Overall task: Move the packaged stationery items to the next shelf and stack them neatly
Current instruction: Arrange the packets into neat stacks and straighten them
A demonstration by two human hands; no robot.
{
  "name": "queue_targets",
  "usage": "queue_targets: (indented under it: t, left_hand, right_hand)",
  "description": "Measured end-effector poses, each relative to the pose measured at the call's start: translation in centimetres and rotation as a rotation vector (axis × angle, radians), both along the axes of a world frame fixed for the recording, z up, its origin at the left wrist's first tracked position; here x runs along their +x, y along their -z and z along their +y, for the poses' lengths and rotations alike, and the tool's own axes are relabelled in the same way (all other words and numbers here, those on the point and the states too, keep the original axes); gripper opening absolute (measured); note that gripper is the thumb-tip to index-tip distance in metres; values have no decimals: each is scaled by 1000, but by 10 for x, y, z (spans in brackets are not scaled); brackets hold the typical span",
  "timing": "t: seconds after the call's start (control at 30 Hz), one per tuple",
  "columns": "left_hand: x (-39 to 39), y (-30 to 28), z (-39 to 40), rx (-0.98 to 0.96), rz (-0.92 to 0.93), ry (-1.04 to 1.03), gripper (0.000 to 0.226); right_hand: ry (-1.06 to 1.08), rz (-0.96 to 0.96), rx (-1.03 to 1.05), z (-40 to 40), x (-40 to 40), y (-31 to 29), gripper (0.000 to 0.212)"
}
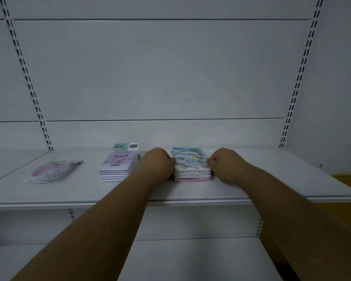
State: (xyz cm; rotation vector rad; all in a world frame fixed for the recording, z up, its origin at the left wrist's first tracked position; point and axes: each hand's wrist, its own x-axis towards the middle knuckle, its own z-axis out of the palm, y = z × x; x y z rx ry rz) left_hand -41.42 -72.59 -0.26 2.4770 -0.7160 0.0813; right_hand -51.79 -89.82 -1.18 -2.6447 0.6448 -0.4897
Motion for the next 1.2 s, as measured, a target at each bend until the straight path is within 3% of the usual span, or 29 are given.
queue_targets:
  t: [0.13, 0.27, 0.37, 0.5, 0.73, 0.87, 0.97, 1.2]
  left_hand:
    - [-6, -2, 12, -68, -59, -3, 34]
    - [-11, -3, 40, -119, -183, 20, 24]
    - [-6, -1, 77, -150, -311, -20, 22]
    - [21, 5, 136, -179, -291, -65, 26]
    - [70, 23, 182, -58, -214, -84, 33]
    - [83, 24, 182, 31, -209, -23, 18]
    - [89, 26, 181, 91, -195, 43, 19]
    - [96, 34, 182, 54, -246, 88, 17]
  right_hand:
    - [37, -60, -179, 10, -2, -11, 45]
    - [-49, -175, -331, 40, 4, -22, 37]
    - [-176, -204, -286, 74, 18, -24, 32]
    - [-266, -187, -178, 121, 43, -18, 21]
    - [-125, -115, -78, 172, 72, 9, 22]
    - [-71, -85, -49, 187, 76, 15, 29]
    - [-58, -64, -87, 194, 75, 17, 26]
    - [-15, -63, -131, 199, 78, 18, 15]
